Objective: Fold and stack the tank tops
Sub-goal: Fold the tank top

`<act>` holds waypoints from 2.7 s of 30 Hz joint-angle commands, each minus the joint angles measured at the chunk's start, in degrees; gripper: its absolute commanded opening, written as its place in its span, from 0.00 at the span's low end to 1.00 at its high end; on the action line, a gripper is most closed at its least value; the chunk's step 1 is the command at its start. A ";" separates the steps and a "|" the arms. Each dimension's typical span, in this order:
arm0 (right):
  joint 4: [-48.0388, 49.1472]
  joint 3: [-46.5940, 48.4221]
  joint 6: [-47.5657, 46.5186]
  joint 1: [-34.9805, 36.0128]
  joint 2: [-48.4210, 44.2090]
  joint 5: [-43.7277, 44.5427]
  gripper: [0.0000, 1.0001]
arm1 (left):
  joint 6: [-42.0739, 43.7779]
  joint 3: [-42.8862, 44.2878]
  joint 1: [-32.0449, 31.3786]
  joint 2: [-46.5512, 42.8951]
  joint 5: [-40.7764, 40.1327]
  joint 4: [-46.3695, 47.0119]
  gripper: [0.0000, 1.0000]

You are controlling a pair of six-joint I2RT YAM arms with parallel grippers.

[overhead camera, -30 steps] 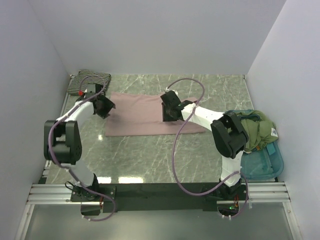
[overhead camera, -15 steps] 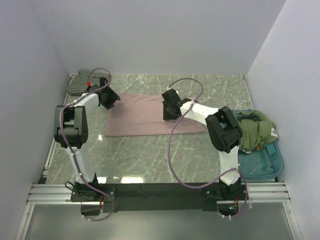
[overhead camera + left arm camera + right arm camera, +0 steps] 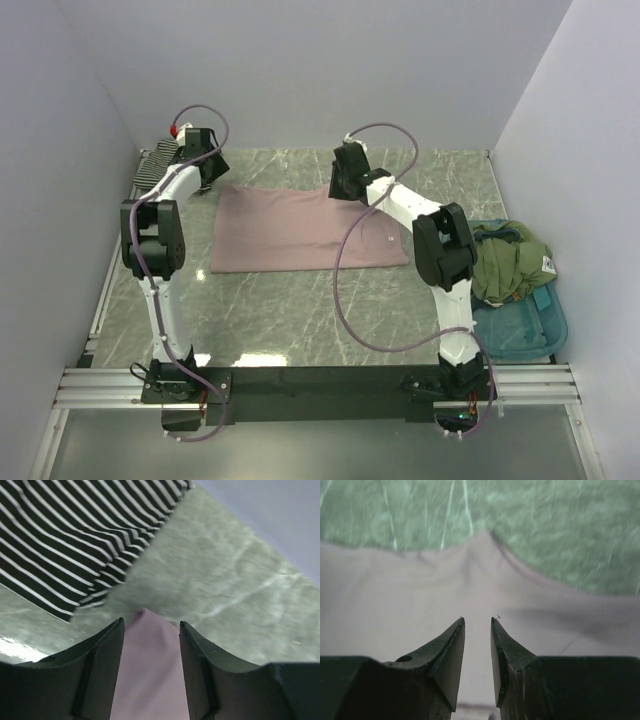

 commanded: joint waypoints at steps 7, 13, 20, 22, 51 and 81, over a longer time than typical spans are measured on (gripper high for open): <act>-2.98 19.28 -1.45 -3.20 12.67 -3.80 0.40 | 12.53 8.43 0.07 6.13 -4.06 -2.22 0.54; -4.03 27.47 -2.33 -4.78 18.30 -6.09 0.45 | 15.17 10.20 0.16 8.33 -0.46 -2.22 0.54; -4.39 31.09 -1.72 -5.40 21.81 -10.92 0.47 | 15.26 9.41 0.16 9.65 4.99 -0.82 0.54; -4.48 31.26 -1.46 -5.40 21.99 -11.54 0.47 | 15.35 9.85 0.16 9.91 5.96 -0.90 0.54; 1.06 22.73 -2.07 -5.75 7.85 -2.66 0.47 | 11.49 -5.87 -0.28 -11.94 3.07 9.64 0.68; 10.99 -53.29 18.58 1.98 -38.31 6.04 0.43 | -24.73 -60.64 -4.59 -52.14 4.38 -7.07 0.61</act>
